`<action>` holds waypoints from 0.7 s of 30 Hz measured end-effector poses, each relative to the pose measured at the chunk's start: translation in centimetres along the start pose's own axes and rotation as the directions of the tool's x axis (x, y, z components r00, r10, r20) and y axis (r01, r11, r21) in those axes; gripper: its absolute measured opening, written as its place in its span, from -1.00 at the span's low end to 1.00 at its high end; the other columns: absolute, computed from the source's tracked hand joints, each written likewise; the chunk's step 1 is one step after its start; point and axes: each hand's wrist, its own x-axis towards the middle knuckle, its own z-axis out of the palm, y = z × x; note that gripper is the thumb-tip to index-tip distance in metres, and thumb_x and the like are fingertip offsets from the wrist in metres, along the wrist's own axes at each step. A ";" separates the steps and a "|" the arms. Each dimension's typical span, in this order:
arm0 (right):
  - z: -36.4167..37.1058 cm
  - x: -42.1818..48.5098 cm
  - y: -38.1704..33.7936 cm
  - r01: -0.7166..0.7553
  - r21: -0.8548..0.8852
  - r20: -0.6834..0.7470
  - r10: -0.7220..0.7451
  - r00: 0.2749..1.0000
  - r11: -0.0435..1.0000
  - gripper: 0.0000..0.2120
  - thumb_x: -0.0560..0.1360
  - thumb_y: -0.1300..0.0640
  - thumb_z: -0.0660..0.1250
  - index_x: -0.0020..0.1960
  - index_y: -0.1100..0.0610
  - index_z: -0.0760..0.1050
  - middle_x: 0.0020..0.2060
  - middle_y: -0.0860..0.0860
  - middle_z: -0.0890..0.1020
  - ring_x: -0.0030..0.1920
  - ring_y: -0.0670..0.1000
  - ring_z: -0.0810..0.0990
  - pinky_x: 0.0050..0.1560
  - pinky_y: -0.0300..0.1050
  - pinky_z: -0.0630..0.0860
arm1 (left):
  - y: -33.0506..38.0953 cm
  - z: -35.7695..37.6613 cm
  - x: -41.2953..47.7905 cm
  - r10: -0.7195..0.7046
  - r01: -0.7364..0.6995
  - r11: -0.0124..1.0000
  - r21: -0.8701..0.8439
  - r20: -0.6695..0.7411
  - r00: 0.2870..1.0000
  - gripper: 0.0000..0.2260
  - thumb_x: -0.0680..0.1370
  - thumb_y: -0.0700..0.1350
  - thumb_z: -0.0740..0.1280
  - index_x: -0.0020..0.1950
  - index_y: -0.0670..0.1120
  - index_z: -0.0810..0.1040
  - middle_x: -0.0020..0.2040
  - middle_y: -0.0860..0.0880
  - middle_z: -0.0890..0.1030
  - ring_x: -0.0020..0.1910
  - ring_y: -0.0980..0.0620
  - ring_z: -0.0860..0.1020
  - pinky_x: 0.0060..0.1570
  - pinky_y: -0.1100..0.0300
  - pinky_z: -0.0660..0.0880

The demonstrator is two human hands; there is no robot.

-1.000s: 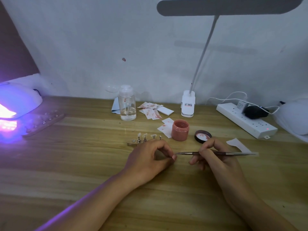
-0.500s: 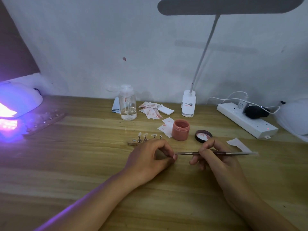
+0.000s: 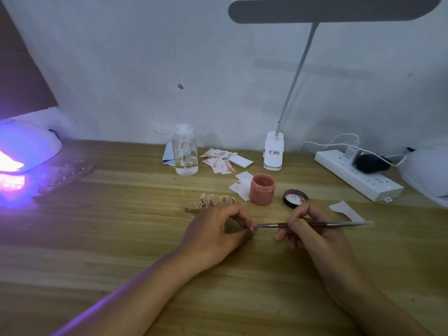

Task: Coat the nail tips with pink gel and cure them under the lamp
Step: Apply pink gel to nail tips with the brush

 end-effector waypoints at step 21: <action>-0.1 0.1 0.4 -0.014 0.018 -0.043 0.015 0.999 1.000 -0.88 0.54 0.33 0.25 -0.16 0.35 0.41 -0.39 0.16 0.64 -0.36 0.02 0.50 -0.34 -0.24 0.47 | -0.1 0.0 0.0 0.000 0.000 1.000 0.016 0.004 1.000 -0.92 0.49 0.11 0.44 -0.15 0.16 0.59 -0.14 0.34 0.61 -0.38 0.43 0.44 -0.40 0.44 0.27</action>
